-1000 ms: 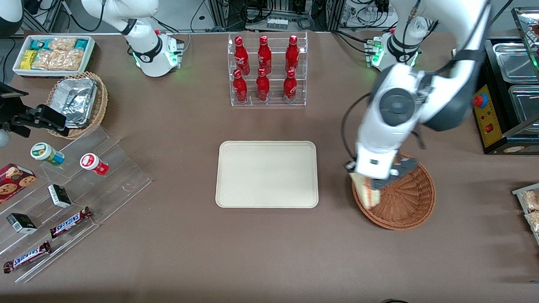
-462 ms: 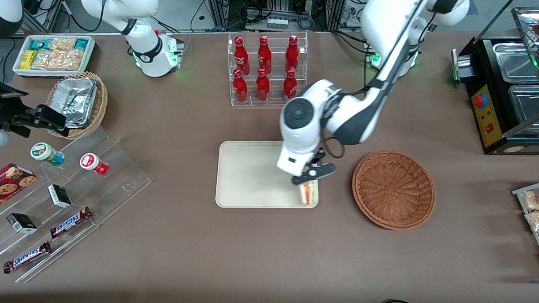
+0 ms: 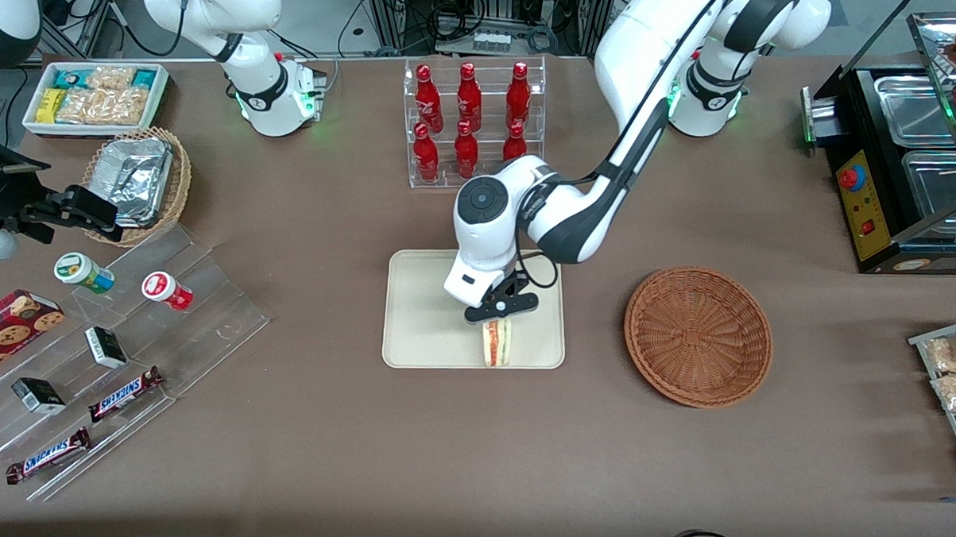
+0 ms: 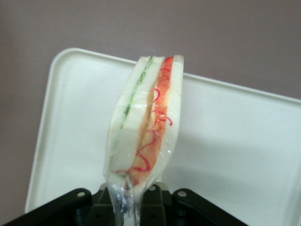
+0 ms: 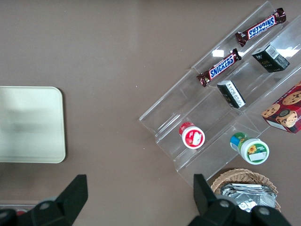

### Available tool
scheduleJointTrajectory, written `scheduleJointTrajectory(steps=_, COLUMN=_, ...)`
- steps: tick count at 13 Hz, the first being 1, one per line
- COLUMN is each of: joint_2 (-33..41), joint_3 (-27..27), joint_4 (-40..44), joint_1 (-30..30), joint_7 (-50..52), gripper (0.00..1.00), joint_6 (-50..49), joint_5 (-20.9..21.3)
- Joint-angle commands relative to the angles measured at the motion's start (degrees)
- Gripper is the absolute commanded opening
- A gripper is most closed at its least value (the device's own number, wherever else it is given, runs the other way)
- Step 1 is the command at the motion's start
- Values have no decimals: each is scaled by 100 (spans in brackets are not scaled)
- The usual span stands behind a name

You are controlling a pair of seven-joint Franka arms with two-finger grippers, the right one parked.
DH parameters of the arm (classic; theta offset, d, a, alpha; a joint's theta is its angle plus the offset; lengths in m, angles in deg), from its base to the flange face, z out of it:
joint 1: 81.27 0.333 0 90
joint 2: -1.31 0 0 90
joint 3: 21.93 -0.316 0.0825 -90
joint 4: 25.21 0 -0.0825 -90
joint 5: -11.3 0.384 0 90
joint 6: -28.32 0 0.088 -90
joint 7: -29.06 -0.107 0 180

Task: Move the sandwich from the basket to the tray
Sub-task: 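Lower the sandwich onto the cream tray and open the left gripper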

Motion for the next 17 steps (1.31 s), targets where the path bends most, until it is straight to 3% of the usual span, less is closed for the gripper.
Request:
scheduleJointTrajectory(steps=1, joint_2=-257, joint_3=-85, joint_4=277, joint_1=-261, joint_7=77, gripper=0, joint_6=-21, joint_5=94)
scheduleJointTrajectory(steps=12, joint_2=-337, joint_3=-76, joint_4=207, joint_1=-455, joint_7=393, gripper=0, joint_6=-74, joint_5=94)
scheduleJointTrajectory(steps=13, joint_2=-354, joint_3=-76, joint_4=207, joint_1=-455, joint_7=393, gripper=9, joint_6=-74, joint_5=94)
scheduleJointTrajectory(steps=14, joint_2=-363, joint_3=-76, joint_4=207, joint_1=-455, joint_7=393, gripper=63, joint_6=-74, joint_5=112)
scheduleJointTrajectory(steps=15, joint_2=-363, joint_3=-85, joint_4=207, joint_1=-455, joint_7=367, gripper=97, joint_6=-74, joint_5=121)
scheduleJointTrajectory(steps=17, joint_2=-354, joint_3=-85, joint_4=207, joint_1=-455, joint_7=375, gripper=98, joint_6=-82, joint_5=112)
